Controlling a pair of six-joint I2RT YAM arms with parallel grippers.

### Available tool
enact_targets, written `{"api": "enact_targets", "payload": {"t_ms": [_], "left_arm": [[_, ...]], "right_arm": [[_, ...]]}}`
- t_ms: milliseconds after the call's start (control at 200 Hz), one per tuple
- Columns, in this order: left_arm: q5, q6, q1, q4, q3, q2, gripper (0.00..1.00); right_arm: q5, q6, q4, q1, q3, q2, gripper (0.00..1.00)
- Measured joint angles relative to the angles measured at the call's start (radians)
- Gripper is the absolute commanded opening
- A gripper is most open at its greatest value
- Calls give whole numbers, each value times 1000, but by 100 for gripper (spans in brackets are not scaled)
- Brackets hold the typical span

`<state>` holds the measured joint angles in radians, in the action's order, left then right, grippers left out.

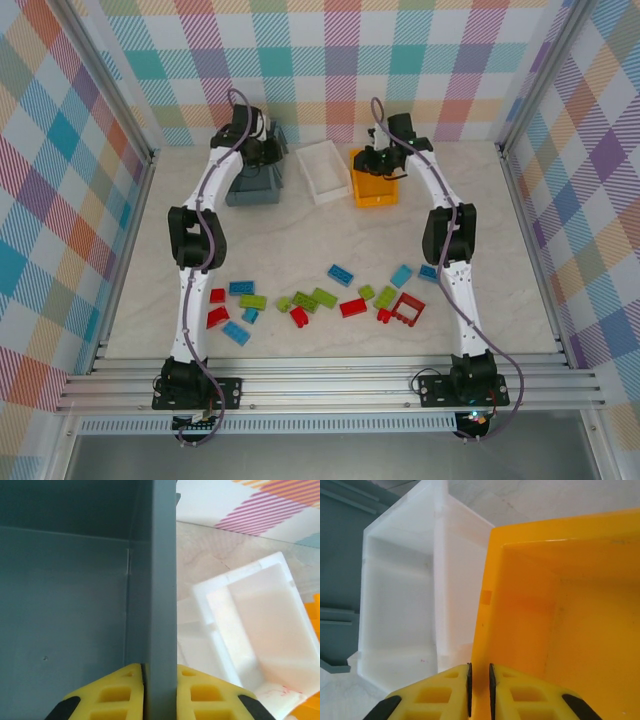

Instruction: Sort the legos into containers by color

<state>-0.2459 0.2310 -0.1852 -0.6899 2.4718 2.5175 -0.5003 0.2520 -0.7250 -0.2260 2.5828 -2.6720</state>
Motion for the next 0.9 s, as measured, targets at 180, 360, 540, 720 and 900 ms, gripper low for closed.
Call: {"api": "enact_targets", "payload": {"t_ms": [180, 360, 540, 720, 900], "left_arm": [[-15, 25, -48, 45, -35, -8, 0], [-7, 47, -86, 96, -132, -60, 0], [14, 87, -138, 175, -338, -179, 0], [69, 143, -208, 242, -549, -311, 0], [164, 208, -263, 260, -677, -401, 0]], "right_arm": [[-27, -7, -6, -19, -1, 0, 15], [-39, -6, 34, -23, -156, 84, 13], [14, -5, 98, -23, -487, 290, 12], [75, -7, 157, -22, -781, 484, 12], [96, -30, 188, -15, -904, 564, 12]]}}
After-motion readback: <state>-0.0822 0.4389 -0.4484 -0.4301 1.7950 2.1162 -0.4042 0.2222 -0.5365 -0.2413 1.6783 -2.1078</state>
